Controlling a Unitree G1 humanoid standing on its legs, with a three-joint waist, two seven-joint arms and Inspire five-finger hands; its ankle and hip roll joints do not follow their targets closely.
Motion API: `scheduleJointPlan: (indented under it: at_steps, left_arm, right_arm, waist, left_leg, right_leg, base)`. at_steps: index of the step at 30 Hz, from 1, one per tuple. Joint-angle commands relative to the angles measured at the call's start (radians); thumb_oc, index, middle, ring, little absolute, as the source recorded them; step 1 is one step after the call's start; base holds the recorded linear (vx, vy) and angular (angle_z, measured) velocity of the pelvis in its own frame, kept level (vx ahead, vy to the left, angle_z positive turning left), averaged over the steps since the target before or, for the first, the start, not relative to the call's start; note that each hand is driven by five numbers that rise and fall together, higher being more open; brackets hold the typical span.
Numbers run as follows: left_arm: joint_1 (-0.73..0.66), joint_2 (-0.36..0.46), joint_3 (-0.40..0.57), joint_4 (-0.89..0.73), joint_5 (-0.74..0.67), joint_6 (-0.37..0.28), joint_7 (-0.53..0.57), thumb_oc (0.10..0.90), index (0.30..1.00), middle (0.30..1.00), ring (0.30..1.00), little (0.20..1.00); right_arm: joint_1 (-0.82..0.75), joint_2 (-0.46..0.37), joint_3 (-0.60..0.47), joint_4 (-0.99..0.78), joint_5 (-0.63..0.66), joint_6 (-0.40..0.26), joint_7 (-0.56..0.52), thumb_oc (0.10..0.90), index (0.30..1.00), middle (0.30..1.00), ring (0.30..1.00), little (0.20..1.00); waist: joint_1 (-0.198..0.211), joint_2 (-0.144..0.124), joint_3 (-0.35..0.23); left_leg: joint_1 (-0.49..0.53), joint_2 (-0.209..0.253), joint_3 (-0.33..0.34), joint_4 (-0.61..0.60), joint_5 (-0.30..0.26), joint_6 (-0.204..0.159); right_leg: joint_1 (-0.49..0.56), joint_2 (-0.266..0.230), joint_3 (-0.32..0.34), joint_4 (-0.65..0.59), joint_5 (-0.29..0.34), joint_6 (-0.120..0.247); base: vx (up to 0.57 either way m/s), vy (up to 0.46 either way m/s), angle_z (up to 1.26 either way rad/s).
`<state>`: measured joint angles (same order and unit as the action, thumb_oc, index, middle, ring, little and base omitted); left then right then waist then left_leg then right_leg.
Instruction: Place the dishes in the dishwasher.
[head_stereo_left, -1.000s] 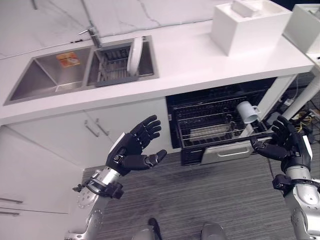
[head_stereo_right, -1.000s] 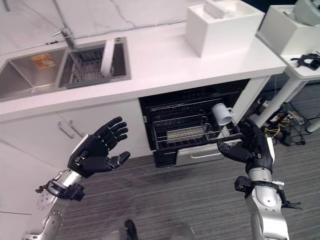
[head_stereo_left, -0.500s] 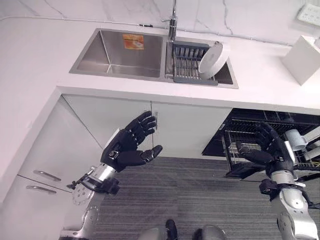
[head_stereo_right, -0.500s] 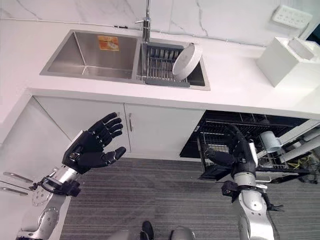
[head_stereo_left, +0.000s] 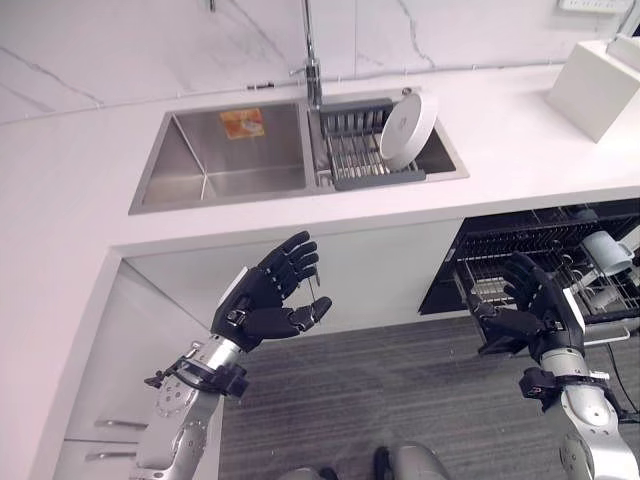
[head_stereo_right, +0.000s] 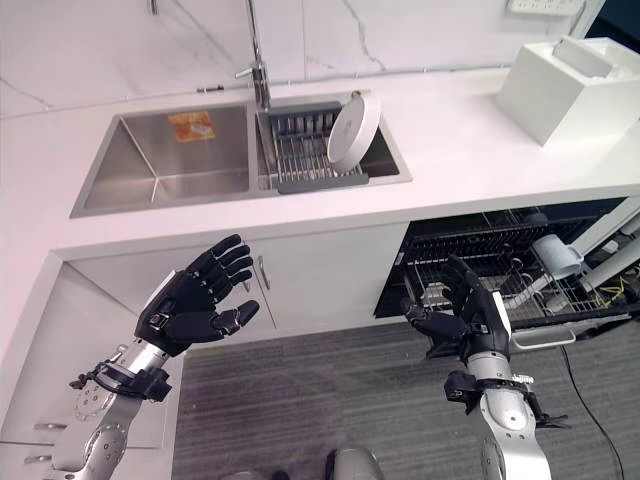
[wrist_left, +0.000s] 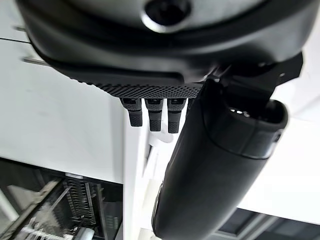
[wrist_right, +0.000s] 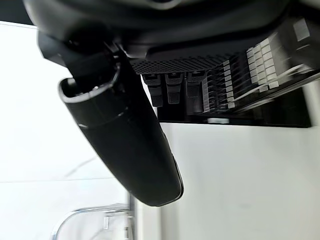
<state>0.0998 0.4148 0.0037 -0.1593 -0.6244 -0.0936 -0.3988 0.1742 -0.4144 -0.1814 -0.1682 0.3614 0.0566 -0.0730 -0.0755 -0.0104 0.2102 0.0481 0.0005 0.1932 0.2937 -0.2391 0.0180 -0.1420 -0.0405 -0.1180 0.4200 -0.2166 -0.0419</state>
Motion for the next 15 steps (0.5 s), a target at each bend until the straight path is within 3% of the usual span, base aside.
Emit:
scheduleJointPlan:
  at_steps: [1, 3, 7, 9, 12, 13, 14, 15]
  left_arm:
    - [-0.053, 0.008, 0.02, -0.096, -0.043, -0.112, -0.015, 0.8, 0.9, 0.9, 0.9, 0.9]
    - [-0.05, 0.013, 0.018, -0.107, -0.017, -0.147, -0.022, 0.8, 0.9, 0.9, 0.9, 0.9]
    - [-0.04, 0.018, 0.042, -0.157, -0.005, -0.261, -0.008, 0.8, 0.9, 0.9, 0.9, 0.9]
    - [-0.054, 0.007, 0.059, -0.19, -0.022, -0.322, 0.025, 0.8, 0.9, 0.9, 0.9, 0.9]
    - [-0.084, -0.01, 0.059, -0.214, -0.028, -0.378, 0.059, 0.8, 0.9, 0.9, 0.9, 0.9]
    - [-0.084, -0.012, 0.064, -0.23, -0.031, -0.401, 0.067, 0.8, 0.9, 0.9, 0.9, 0.9]
    - [-0.083, -0.013, 0.066, -0.238, -0.031, -0.42, 0.074, 0.8, 0.9, 0.9, 0.9, 0.9]
    - [-0.088, -0.012, 0.071, -0.243, -0.031, -0.451, 0.089, 0.8, 0.9, 0.9, 0.9, 0.9]
  right_arm:
    - [-0.083, -0.056, -0.096, -0.068, 0.011, -0.094, -0.01, 0.8, 0.9, 0.9, 0.9, 0.9]
    - [-0.076, -0.059, -0.106, -0.072, 0.029, -0.095, -0.004, 0.8, 0.9, 0.9, 0.9, 0.9]
    - [-0.066, -0.063, -0.107, -0.089, 0.039, -0.097, 0.033, 0.8, 0.9, 0.9, 0.9, 0.9]
    - [-0.07, -0.06, -0.094, -0.105, 0.023, -0.119, 0.058, 0.8, 0.9, 0.9, 0.9, 0.9]
    - [-0.095, -0.051, -0.067, -0.136, 0.006, -0.13, 0.055, 0.8, 0.9, 0.9, 0.9, 0.9]
    - [-0.105, -0.053, -0.059, -0.157, 0.004, -0.129, 0.049, 0.8, 0.9, 0.9, 0.9, 0.9]
    - [-0.109, -0.055, -0.056, -0.168, 0.001, -0.131, 0.047, 0.8, 0.9, 0.9, 0.9, 0.9]
    - [-0.112, -0.059, -0.051, -0.181, -0.004, -0.139, 0.043, 0.8, 0.9, 0.9, 0.9, 0.9]
  waist:
    - [-0.012, -0.021, -0.041]
    - [-0.009, -0.042, -0.034]
    - [-0.007, -0.051, -0.024]
    - [-0.003, -0.054, -0.017]
    - [0.006, -0.058, -0.016]
    - [0.013, -0.052, -0.019]
    - [0.016, -0.047, -0.02]
    - [0.02, -0.016, -0.017]
  left_leg:
    - [-0.038, -0.002, 0.024, 0.006, -0.015, 0.0]
    - [-0.037, -0.001, 0.036, 0.036, 0.039, -0.016]
    - [-0.143, 0.024, 0.012, 0.278, 0.079, -0.032]
    - [-0.211, 0.016, -0.017, 0.399, 0.066, -0.015]
    - [-0.207, 0.011, -0.019, 0.294, 0.058, -0.006]
    - [-0.181, -0.003, -0.014, 0.11, 0.067, -0.005]
    - [-0.171, -0.014, -0.009, 0.006, 0.078, -0.006]
    - [-0.233, 0.004, -0.033, 0.006, 0.075, -0.024]
  right_leg:
    - [0.093, 0.036, -0.004, -0.12, -0.018, 0.055]
    - [0.1, 0.019, 0.008, -0.12, -0.019, 0.045]
    - [0.098, 0.027, 0.036, -0.12, -0.016, 0.02]
    - [0.097, 0.037, 0.061, -0.12, -0.01, 0.014]
    - [0.104, 0.049, 0.075, -0.12, -0.018, 0.023]
    - [0.103, 0.059, 0.085, -0.12, -0.027, 0.035]
    - [0.103, 0.065, 0.091, -0.12, -0.034, 0.043]
    - [0.108, 0.099, 0.087, -0.12, -0.047, 0.051]
  base:
    - [0.05, -0.195, -0.12]
    - [0.03, -0.199, -0.07]
    - [-0.01, -0.142, -0.1]
    - [0.02, -0.12, -0.14]
    - [0.06, -0.029, -0.1]
    - [0.12, 0.062, 0.06]
    - [0.16, 0.138, 0.11]
    - [0.14, 0.127, 0.11]
